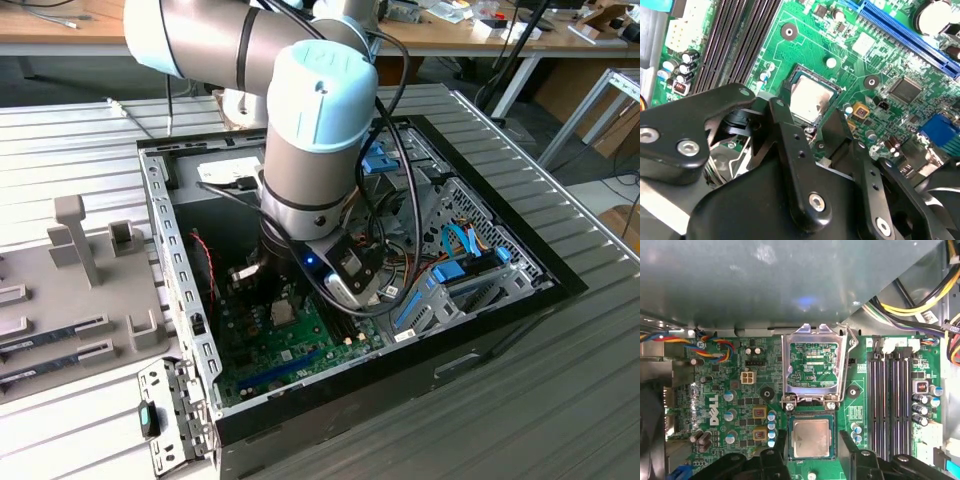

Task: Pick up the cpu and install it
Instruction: 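Place the cpu into insertion slot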

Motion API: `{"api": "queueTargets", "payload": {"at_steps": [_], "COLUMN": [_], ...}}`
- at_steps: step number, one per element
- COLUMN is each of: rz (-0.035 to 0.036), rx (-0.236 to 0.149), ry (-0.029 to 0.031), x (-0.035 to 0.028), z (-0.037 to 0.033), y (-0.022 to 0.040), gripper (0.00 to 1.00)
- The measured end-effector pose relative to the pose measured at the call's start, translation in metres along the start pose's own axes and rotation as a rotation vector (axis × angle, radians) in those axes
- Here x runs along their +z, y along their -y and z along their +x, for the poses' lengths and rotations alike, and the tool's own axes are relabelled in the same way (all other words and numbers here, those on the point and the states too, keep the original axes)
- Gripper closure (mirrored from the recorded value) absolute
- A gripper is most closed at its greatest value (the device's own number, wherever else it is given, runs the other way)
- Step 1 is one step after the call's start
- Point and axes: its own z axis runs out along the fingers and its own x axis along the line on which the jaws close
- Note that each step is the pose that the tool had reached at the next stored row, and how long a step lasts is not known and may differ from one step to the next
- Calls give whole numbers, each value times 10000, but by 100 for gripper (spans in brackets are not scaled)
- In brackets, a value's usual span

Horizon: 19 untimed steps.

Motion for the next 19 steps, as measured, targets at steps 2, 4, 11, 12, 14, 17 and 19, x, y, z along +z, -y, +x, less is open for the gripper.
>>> {"api": "queueTargets", "payload": {"at_steps": [2, 4, 11, 12, 14, 17, 19], "rz": [0, 1, -148, -189, -203, -203, -202], "rx": [1, 0, 2, 2, 3, 2, 3], "ry": [-26, -109, -156, -163, -165, -165, -165], "x": [1, 5, 0, 1, 1, 1, 1], "z": [-44, -194, -424, -438, -443, -444, -445], "y": [-4, -11, -29, -30, -30, -30, -30], "gripper": [62, 74, 89, 89, 89, 89, 89]}}
